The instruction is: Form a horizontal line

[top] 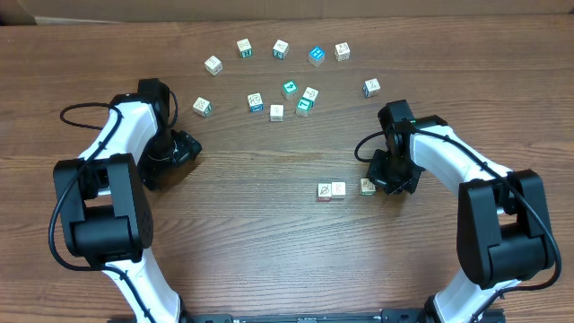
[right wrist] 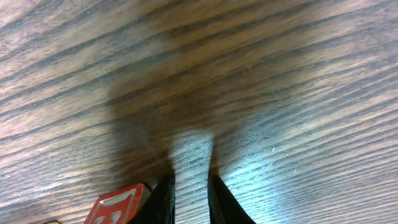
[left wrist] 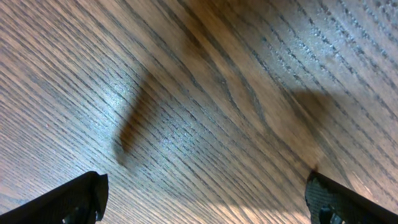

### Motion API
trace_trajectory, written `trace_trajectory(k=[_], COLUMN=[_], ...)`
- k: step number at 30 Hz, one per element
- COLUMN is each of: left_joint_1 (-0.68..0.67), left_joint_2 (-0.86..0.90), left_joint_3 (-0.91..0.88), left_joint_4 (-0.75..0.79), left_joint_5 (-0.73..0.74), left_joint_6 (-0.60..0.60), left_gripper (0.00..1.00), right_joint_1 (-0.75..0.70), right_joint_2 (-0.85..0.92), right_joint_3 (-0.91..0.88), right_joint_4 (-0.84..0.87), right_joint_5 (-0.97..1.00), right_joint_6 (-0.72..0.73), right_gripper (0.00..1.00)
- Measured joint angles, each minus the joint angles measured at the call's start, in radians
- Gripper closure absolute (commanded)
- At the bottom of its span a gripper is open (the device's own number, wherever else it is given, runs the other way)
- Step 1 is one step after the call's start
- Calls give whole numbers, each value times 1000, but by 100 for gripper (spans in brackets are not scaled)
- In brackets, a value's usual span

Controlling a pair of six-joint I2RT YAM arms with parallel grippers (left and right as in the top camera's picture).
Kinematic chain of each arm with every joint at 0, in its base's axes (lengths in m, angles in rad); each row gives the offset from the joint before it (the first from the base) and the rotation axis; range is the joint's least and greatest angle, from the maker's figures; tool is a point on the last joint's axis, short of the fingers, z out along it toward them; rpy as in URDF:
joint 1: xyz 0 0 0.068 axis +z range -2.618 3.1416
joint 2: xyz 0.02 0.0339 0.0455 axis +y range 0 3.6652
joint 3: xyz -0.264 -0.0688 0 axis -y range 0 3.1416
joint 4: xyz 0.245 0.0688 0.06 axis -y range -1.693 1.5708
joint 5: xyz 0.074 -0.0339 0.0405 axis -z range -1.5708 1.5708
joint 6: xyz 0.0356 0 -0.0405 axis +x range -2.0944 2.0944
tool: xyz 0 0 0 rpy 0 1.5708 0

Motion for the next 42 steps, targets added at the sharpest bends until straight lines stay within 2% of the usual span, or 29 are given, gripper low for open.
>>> trace_trajectory(k=[42], left_joint_1=[0], left_joint_2=[0], left_joint_3=[0], left_joint_4=[0], left_joint_5=[0], left_joint_6=[0], left_gripper=[1], right_joint_1=[0], right_joint_2=[0], right_joint_3=[-1], right_joint_4=[11], right_joint_5=[-21], right_joint_6=[0], right_gripper=[84])
